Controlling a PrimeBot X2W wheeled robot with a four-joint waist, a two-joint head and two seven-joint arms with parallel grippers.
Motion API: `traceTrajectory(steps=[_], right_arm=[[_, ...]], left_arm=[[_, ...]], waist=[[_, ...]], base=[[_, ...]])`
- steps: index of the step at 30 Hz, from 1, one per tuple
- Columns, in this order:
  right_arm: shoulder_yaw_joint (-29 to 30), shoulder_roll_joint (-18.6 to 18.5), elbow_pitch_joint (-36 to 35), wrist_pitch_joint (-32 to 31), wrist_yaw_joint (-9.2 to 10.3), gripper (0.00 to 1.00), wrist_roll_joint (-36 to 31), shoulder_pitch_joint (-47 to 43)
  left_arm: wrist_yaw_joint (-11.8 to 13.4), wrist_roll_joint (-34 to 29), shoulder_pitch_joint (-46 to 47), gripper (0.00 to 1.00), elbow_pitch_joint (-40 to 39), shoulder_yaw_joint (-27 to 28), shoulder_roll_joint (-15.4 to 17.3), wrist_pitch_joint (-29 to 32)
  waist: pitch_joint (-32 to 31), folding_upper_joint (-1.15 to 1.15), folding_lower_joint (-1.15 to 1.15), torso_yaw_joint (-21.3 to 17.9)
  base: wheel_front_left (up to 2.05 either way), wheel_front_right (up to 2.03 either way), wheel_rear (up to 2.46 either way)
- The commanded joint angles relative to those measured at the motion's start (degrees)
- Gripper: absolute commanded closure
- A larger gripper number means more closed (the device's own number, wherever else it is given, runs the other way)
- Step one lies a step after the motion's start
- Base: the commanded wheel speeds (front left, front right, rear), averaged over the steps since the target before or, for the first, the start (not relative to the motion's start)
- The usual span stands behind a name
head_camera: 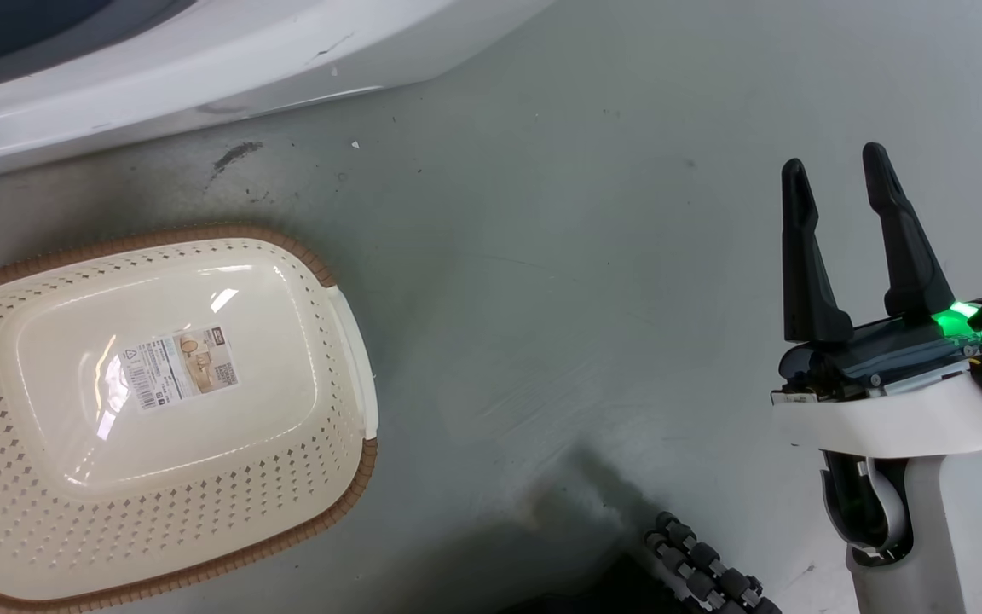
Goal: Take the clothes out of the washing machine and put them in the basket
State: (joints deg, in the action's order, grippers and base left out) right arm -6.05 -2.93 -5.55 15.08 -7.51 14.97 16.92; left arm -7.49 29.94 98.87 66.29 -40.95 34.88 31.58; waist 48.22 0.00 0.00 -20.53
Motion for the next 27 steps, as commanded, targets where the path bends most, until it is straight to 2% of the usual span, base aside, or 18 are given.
traceTrajectory(steps=[1,13,27], right_arm=[[0.0,0.1,0.08,0.14,0.04,0.0,0.11,0.65],[0.19,0.1,1.29,0.14,0.04,0.0,-1.18,-0.45],[0.7,0.08,4.15,0.14,0.04,0.0,-4.92,-4.87]], left_arm=[[0.14,0.09,0.54,1.0,0.06,-0.45,-0.21,-0.73],[0.15,2.16,-3.75,1.0,0.05,-1.1,-0.8,-9.67],[0.15,7.86,-20.05,1.0,-4.24,-3.51,-3.86,-27.97]], waist=[[-0.14,0.0,0.0,-0.05],[-4.97,0.0,0.0,1.09],[-17.3,0.0,0.0,5.64]], base=[[0.0,0.0,0.0],[0.0,0.0,0.0],[0.0,0.0,0.0]])
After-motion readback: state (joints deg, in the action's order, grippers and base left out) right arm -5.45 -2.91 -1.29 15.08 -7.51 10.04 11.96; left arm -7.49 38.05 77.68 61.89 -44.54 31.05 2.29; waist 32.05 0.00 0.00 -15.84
